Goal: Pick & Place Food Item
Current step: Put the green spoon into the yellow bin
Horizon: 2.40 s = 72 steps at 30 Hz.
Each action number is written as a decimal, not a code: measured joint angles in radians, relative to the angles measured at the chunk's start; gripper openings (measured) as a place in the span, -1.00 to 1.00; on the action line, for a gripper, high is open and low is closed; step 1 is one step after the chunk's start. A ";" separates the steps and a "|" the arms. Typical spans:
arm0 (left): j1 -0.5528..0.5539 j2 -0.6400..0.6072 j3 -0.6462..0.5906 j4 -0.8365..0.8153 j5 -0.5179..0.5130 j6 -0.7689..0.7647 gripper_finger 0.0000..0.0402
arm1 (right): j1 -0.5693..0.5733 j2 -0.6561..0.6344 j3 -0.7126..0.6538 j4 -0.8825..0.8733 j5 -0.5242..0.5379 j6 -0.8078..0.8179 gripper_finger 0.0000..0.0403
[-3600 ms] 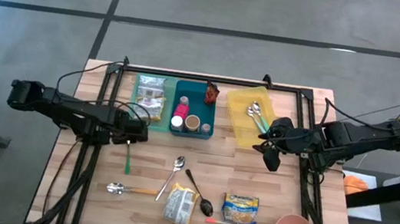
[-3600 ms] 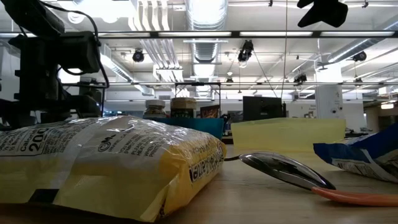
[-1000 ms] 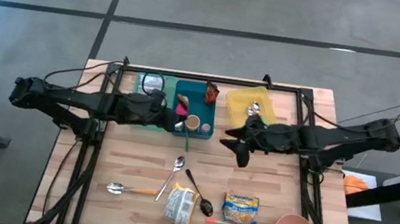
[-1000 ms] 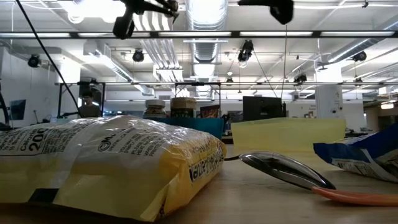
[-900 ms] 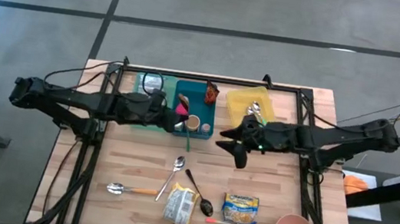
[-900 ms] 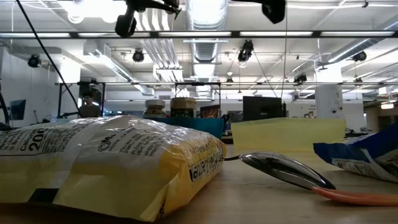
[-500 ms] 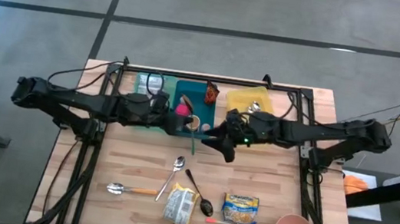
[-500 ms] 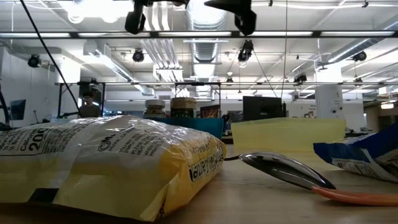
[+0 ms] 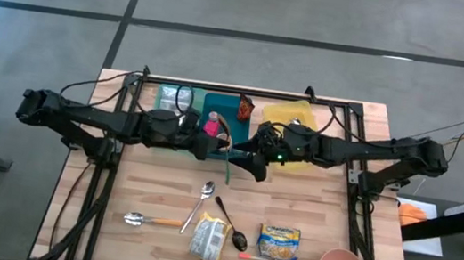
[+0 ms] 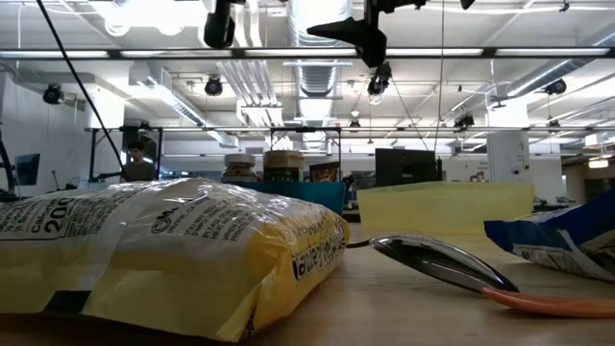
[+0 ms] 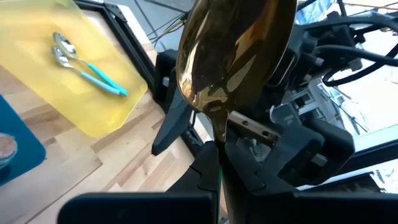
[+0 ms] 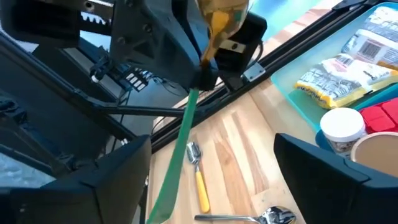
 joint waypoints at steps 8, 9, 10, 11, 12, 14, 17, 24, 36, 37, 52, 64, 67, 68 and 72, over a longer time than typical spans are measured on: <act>0.000 0.002 0.000 0.054 0.000 0.026 -0.99 | -0.001 0.025 0.000 0.050 0.017 -0.001 0.70; 0.000 0.002 0.000 0.054 0.000 0.026 -0.99 | -0.001 0.028 0.001 0.053 0.017 -0.001 0.70; 0.000 0.002 0.000 0.055 0.000 0.026 -0.99 | -0.001 0.031 0.001 0.052 0.016 -0.003 0.70; 0.000 0.002 0.000 0.059 0.000 0.026 -0.99 | -0.001 0.033 0.001 0.052 0.015 -0.004 0.69; 0.000 0.002 0.000 0.060 -0.001 0.027 -0.99 | -0.001 0.035 0.001 0.054 0.014 -0.004 0.68; 0.000 0.002 -0.001 0.061 0.000 0.026 -0.99 | -0.001 0.040 0.001 0.066 0.012 -0.004 0.60; 0.001 0.002 -0.001 0.061 -0.001 0.027 -0.99 | -0.001 0.040 0.001 0.068 0.007 -0.004 0.40; 0.001 0.003 -0.002 0.060 -0.020 0.027 -0.99 | -0.001 0.039 0.001 0.072 0.006 -0.004 -0.14; 0.001 0.003 -0.002 0.067 -0.040 0.025 -0.97 | -0.001 0.037 0.015 0.064 0.001 -0.014 -0.92; 0.001 0.002 -0.002 0.070 -0.040 0.022 -0.94 | -0.001 0.037 0.017 0.063 0.001 -0.014 -0.93; 0.000 0.001 -0.001 0.072 -0.001 -0.039 -0.55 | -0.002 0.020 0.026 0.020 -0.014 -0.011 -0.96; 0.000 0.001 -0.001 0.070 0.118 -0.081 -0.07 | -0.028 -0.031 0.036 -0.051 -0.002 -0.039 -0.96; -0.001 0.000 -0.001 0.069 0.159 -0.085 0.04 | -0.040 -0.070 0.036 -0.138 0.034 -0.056 -0.96; -0.004 -0.001 -0.001 0.069 0.164 -0.087 0.07 | -0.046 -0.084 0.036 -0.174 0.048 -0.062 -0.96; -0.009 -0.001 -0.001 0.058 0.168 -0.104 0.15 | -0.072 -0.149 0.036 -0.335 0.101 -0.084 -0.96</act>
